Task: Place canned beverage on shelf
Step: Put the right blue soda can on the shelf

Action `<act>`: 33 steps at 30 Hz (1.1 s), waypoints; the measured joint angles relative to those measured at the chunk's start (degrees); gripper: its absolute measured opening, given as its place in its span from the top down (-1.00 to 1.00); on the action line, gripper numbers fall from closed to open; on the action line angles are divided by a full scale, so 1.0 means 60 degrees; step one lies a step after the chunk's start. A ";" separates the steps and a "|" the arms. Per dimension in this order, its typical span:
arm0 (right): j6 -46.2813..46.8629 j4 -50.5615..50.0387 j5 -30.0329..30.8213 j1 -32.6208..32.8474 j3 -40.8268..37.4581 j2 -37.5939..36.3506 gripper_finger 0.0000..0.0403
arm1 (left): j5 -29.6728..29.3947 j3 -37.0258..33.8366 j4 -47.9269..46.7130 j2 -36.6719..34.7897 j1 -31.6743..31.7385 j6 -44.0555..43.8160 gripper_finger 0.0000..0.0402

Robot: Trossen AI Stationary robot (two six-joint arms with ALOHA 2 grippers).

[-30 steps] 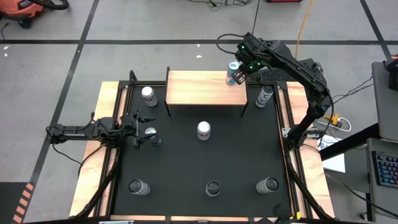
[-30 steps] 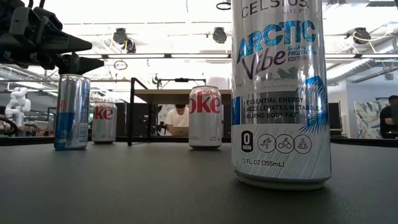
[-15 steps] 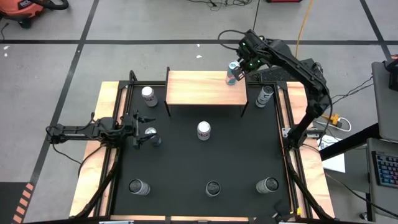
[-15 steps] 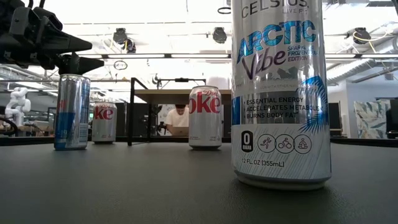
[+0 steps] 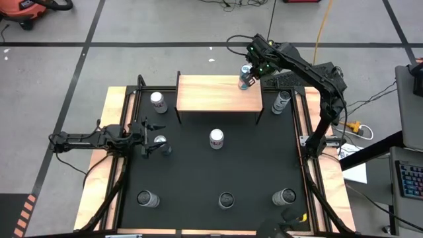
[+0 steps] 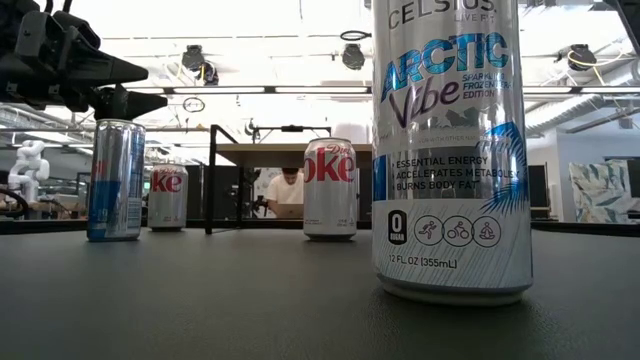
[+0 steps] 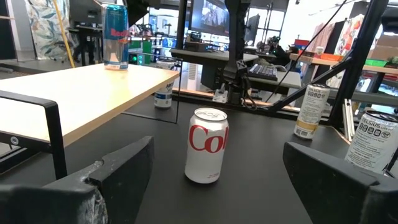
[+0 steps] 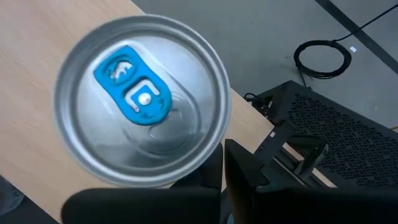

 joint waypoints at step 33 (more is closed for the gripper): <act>-0.0320 0.1208 -0.0495 0.0004 0.0000 0.0032 1.00 | 0.0004 -0.0003 -0.0004 -0.0003 0.0004 0.0000 -0.80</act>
